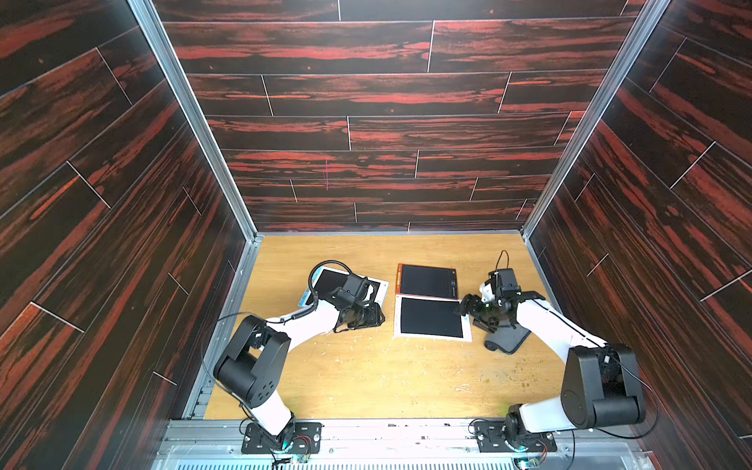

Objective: Wipe the drawing tablet
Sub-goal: Move the drawing tablet to the center of the board, then pick up the cleaning item at the center of the board.

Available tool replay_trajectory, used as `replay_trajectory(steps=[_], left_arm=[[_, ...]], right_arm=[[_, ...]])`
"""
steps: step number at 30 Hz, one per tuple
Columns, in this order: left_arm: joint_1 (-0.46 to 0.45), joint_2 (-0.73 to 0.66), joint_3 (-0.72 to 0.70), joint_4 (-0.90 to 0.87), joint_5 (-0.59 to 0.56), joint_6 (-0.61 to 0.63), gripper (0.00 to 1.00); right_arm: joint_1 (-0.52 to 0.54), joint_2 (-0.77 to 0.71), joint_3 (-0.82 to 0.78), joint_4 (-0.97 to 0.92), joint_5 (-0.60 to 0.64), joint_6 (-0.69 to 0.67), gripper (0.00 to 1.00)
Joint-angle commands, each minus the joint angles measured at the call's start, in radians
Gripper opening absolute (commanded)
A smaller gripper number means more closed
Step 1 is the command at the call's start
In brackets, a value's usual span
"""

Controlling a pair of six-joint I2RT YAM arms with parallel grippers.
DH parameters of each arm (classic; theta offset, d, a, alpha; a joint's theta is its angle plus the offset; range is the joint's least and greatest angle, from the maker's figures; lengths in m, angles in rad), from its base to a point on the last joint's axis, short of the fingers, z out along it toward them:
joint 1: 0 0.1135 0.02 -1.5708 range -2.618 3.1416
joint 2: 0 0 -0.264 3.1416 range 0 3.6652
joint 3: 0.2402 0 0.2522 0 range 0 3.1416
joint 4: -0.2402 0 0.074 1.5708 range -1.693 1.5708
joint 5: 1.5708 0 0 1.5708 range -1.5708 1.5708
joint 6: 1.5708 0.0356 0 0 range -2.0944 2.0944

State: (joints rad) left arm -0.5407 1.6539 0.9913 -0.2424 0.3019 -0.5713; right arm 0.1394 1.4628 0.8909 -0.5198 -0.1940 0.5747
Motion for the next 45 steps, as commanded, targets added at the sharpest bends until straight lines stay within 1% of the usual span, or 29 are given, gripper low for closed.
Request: replay_trajectory(steps=[1, 5, 8, 9, 10, 12, 18, 20, 23, 24, 27, 28, 29, 31, 33, 36, 38, 40, 45], left_arm=[[0.002, -0.051, 0.058, -0.036, -0.047, 0.039, 0.46], [0.008, 0.006, 0.184, -0.036, -0.062, 0.058, 0.46], [0.017, 0.083, 0.298, -0.043, -0.042, 0.074, 0.46], [0.018, 0.093, 0.324, -0.042, -0.038, 0.075, 0.46], [0.019, 0.126, 0.342, -0.037, -0.039, 0.073, 0.46], [0.025, 0.139, 0.349, -0.021, -0.04, 0.058, 0.46], [0.035, 0.104, 0.243, 0.081, -0.024, -0.025, 0.46], [0.033, 0.052, 0.202, 0.095, -0.02, -0.035, 0.46], [0.033, -0.051, 0.068, 0.141, -0.039, -0.07, 0.45], [0.033, -0.095, 0.004, 0.17, -0.042, -0.088, 0.45], [0.032, -0.204, -0.148, 0.207, -0.051, -0.121, 0.45], [0.031, -0.232, -0.189, 0.218, -0.057, -0.131, 0.45], [0.031, -0.254, -0.225, 0.231, -0.055, -0.138, 0.45], [0.028, -0.294, -0.288, 0.27, -0.054, -0.165, 0.45], [0.022, -0.325, -0.34, 0.324, -0.04, -0.187, 0.45], [0.015, -0.338, -0.347, 0.322, -0.024, -0.158, 0.45], [0.013, -0.335, -0.331, 0.292, -0.017, -0.123, 0.45], [0.013, -0.33, -0.322, 0.281, -0.006, -0.101, 0.45], [0.013, -0.314, -0.309, 0.284, 0.03, -0.082, 0.45]], right_arm=[[0.003, 0.043, -0.016, -0.008, 0.018, -0.012, 0.78], [0.003, 0.146, -0.027, 0.051, -0.049, -0.019, 0.77], [0.003, 0.2, -0.035, 0.099, -0.129, -0.018, 0.77], [0.003, 0.212, -0.038, 0.112, -0.145, -0.014, 0.77], [0.002, 0.22, -0.038, 0.121, -0.187, -0.01, 0.77], [0.003, 0.229, -0.04, 0.132, -0.215, -0.005, 0.77], [0.003, 0.169, -0.058, 0.122, -0.185, -0.007, 0.77], [0.003, 0.119, -0.066, 0.123, -0.163, -0.005, 0.77], [0.003, 0.029, -0.013, 0.048, -0.025, -0.015, 0.77], [0.002, -0.007, 0.016, 0.006, 0.04, -0.011, 0.78], [-0.004, -0.091, 0.087, -0.151, 0.264, 0.069, 0.84], [-0.018, -0.105, 0.108, -0.214, 0.315, 0.098, 0.85], [-0.04, -0.113, 0.118, -0.26, 0.339, 0.122, 0.85], [-0.113, -0.127, 0.111, -0.334, 0.349, 0.158, 0.85], [-0.213, -0.138, 0.086, -0.374, 0.337, 0.172, 0.85], [-0.335, -0.157, 0.027, -0.369, 0.305, 0.172, 0.84], [-0.36, -0.16, -0.007, -0.336, 0.312, 0.17, 0.83], [-0.361, -0.139, -0.025, -0.303, 0.311, 0.161, 0.83], [-0.359, -0.053, -0.055, -0.202, 0.253, 0.148, 0.81]])
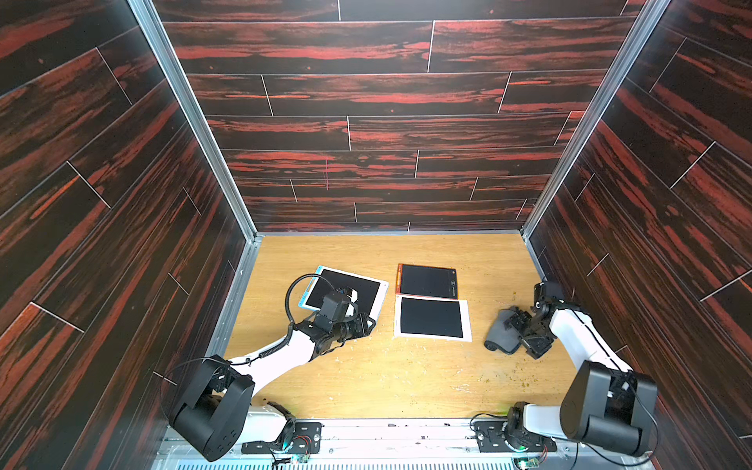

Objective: Wipe the drawing tablet
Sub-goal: Pick up the cleaning item at the center of the board.

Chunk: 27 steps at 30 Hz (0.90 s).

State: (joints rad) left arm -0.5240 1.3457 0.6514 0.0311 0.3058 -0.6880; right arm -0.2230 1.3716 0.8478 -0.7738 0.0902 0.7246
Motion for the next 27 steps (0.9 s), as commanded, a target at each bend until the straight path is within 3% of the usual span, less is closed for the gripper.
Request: replay_trajectory(steps=[1, 15, 19, 22, 23, 24, 25, 27], left_arm=[[-0.004, -0.005, 0.03, 0.011, 0.026, 0.036, 0.45], [-0.004, -0.003, 0.001, 0.033, 0.017, 0.029, 0.45], [-0.004, -0.007, -0.002, 0.037, 0.013, 0.022, 0.45], [-0.002, -0.017, -0.004, 0.03, 0.004, 0.02, 0.45], [-0.003, -0.022, -0.006, 0.027, 0.001, 0.018, 0.45], [-0.003, -0.028, -0.008, 0.021, -0.002, 0.019, 0.45], [-0.003, -0.035, -0.01, 0.014, -0.005, 0.02, 0.45], [-0.003, -0.047, -0.012, -0.002, -0.011, 0.024, 0.45]], right_arm=[[0.005, 0.058, -0.012, 0.069, -0.041, -0.008, 0.81], [0.119, 0.293, 0.089, 0.104, -0.032, -0.048, 0.78], [0.13, 0.357, 0.115, 0.111, -0.035, -0.046, 0.74], [0.131, 0.398, 0.116, 0.119, -0.026, -0.051, 0.64], [0.13, 0.408, 0.116, 0.12, -0.019, -0.052, 0.56], [0.129, 0.421, 0.115, 0.12, -0.012, -0.052, 0.39], [0.13, 0.431, 0.114, 0.12, -0.006, -0.053, 0.32], [0.129, 0.442, 0.109, 0.125, -0.001, -0.058, 0.27]])
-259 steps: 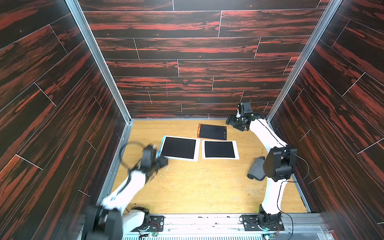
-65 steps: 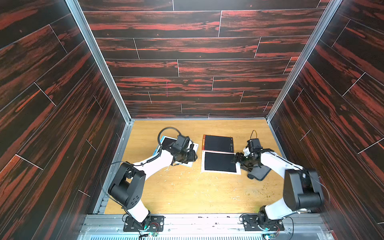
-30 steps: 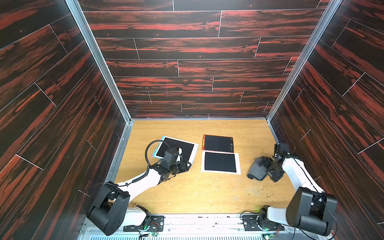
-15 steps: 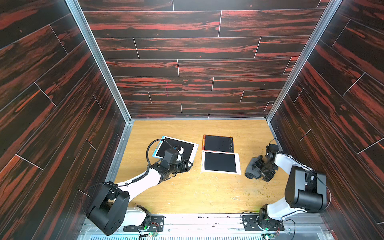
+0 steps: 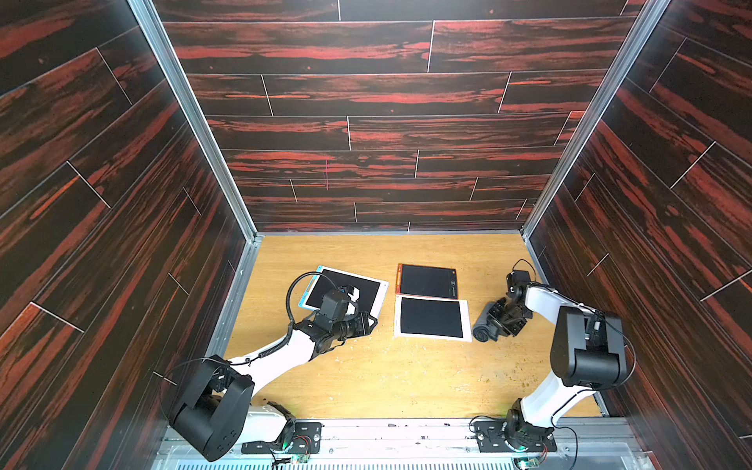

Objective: Wipe the drawing tablet
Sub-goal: Pick up the cleaning item at the center of the board.

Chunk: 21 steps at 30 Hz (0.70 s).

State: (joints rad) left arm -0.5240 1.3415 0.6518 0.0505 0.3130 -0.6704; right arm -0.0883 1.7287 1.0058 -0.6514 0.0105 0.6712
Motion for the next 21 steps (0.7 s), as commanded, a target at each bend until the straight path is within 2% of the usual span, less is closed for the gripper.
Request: replay_trajectory(steps=[1, 4, 5, 8, 11, 14, 17, 19, 21], left_arm=[[-0.004, -0.047, -0.013, -0.031, -0.021, 0.009, 0.45], [-0.003, -0.063, -0.013, -0.05, -0.026, 0.011, 0.45], [-0.003, -0.067, -0.012, -0.055, -0.027, 0.011, 0.45], [-0.003, -0.077, -0.008, -0.076, -0.024, 0.01, 0.45], [-0.002, -0.101, -0.006, -0.095, -0.02, 0.003, 0.45], [-0.002, -0.13, -0.001, -0.128, -0.031, 0.01, 0.45], [-0.003, -0.146, 0.008, -0.153, -0.05, 0.026, 0.46], [-0.002, -0.154, 0.01, -0.156, -0.058, 0.031, 0.46], [-0.002, -0.161, 0.006, -0.153, -0.063, 0.029, 0.46]], right_arm=[[-0.006, 0.087, -0.05, 0.002, 0.083, -0.005, 0.2], [-0.007, 0.071, -0.058, 0.014, 0.076, 0.002, 0.02], [-0.008, 0.063, -0.056, 0.015, 0.066, 0.008, 0.0], [-0.009, -0.003, -0.034, 0.005, 0.062, 0.023, 0.0], [-0.007, -0.168, -0.022, 0.023, 0.031, 0.007, 0.0], [-0.007, -0.372, -0.054, 0.148, -0.169, -0.057, 0.0], [-0.005, -0.502, -0.113, 0.322, -0.545, -0.067, 0.0], [0.056, -0.536, -0.163, 0.467, -0.764, -0.002, 0.0], [0.144, -0.548, -0.19, 0.586, -0.903, 0.045, 0.0]])
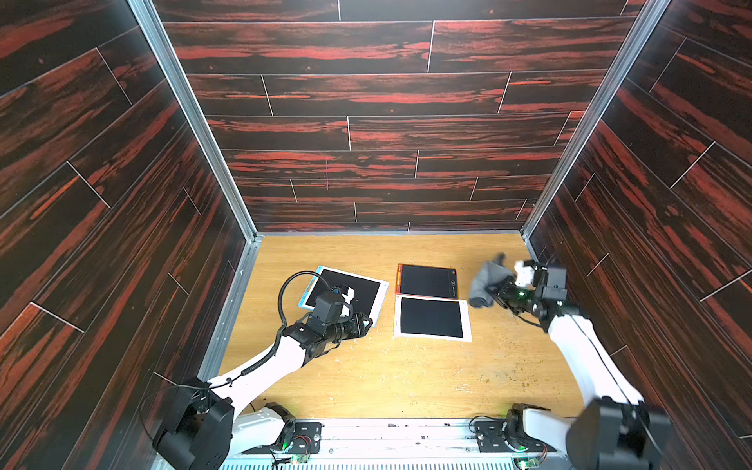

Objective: Wipe the drawing tablet
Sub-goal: Pick up the cleaning item at the center of the board, then wipe the dirt from the drawing tablet.

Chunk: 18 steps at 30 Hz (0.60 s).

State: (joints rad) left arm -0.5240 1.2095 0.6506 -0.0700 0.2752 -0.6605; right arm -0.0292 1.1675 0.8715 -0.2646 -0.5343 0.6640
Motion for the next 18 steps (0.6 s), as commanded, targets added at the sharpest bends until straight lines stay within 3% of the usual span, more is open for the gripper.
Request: replay_trajectory(steps=[1, 4, 7, 14, 18], left_arm=[[-0.002, -0.035, 0.001, -0.031, -0.024, 0.017, 0.46], [-0.002, -0.063, -0.024, -0.024, -0.016, 0.0, 0.46], [-0.002, -0.115, -0.071, -0.01, -0.024, -0.022, 0.46], [-0.002, -0.209, -0.153, 0.02, -0.024, -0.056, 0.46], [-0.002, -0.251, -0.188, 0.03, -0.029, -0.067, 0.46]], right_arm=[[0.145, 0.004, -0.058, 0.236, -0.407, 0.057, 0.0], [0.283, -0.006, -0.072, 0.418, -0.585, 0.145, 0.0], [0.418, 0.01, -0.137, 0.85, -0.75, 0.444, 0.0], [0.705, 0.158, -0.166, 1.854, -0.806, 1.112, 0.02], [0.815, 0.21, -0.103, 1.895, -0.806, 1.131, 0.0]])
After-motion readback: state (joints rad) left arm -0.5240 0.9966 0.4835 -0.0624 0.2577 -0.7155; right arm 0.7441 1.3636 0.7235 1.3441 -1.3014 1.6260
